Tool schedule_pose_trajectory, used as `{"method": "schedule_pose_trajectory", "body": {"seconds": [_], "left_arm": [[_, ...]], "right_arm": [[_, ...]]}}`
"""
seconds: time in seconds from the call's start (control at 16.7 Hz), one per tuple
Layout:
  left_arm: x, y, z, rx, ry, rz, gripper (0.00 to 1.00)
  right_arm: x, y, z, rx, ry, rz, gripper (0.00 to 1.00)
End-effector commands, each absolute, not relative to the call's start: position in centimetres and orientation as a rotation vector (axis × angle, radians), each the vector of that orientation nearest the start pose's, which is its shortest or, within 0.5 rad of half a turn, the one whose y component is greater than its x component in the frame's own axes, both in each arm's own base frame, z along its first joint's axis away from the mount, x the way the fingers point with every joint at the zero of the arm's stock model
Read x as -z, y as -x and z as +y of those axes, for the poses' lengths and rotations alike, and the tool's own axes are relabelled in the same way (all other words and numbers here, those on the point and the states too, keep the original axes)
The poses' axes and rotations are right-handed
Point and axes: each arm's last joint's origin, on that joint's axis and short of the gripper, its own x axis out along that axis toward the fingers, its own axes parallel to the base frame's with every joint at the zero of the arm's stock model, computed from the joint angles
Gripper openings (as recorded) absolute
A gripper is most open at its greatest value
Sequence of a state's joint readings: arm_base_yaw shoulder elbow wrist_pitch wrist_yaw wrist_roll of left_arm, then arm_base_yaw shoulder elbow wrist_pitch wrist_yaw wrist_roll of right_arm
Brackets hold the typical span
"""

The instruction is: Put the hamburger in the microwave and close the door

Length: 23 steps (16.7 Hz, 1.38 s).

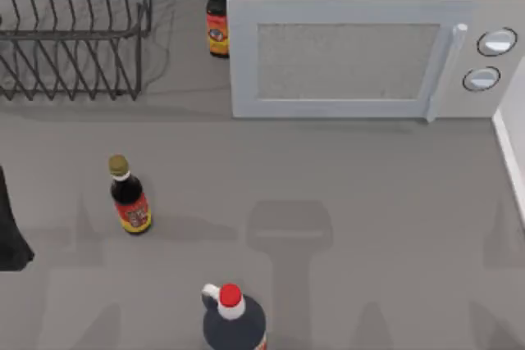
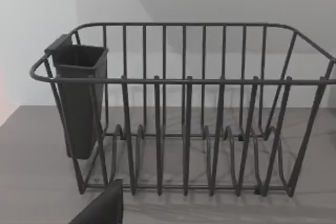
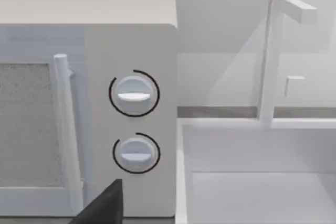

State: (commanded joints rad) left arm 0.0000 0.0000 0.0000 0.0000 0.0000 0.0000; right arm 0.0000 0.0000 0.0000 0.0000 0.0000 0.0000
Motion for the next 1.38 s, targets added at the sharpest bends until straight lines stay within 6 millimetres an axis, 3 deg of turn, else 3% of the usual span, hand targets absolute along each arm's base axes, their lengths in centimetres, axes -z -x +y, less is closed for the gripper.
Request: {"method": "schedule_pose_trajectory", "body": {"seconds": [0.3,0.6,0.84,1.08,1.38], "left_arm": [[-16.0,-10.6,-0.1,0.0,0.0,0.0,1.0],[-16.0,-10.6,-0.1,0.0,0.0,0.0,1.0],[-16.0,-10.6,-0.1,0.0,0.0,0.0,1.0],[-16.0,-10.6,-0.1,0.0,0.0,0.0,1.0],[-16.0,-10.6,-0.1,0.0,0.0,0.0,1.0]], "right_arm": [[-16.9,-10.6,-0.2,0.008,0.066,0.071,1.0],[-18.5,-12.0,-0.6,-0.034,0.344,0.446,1.0],[-18.3,-14.6,-1.3,-0.204,0.565,0.867,1.0],[-17.3,-17.1,-2.3,-0.461,0.678,1.232,1.0],[-17.2,-19.0,-3.4,-0.685,0.704,1.437,1.0]]}}
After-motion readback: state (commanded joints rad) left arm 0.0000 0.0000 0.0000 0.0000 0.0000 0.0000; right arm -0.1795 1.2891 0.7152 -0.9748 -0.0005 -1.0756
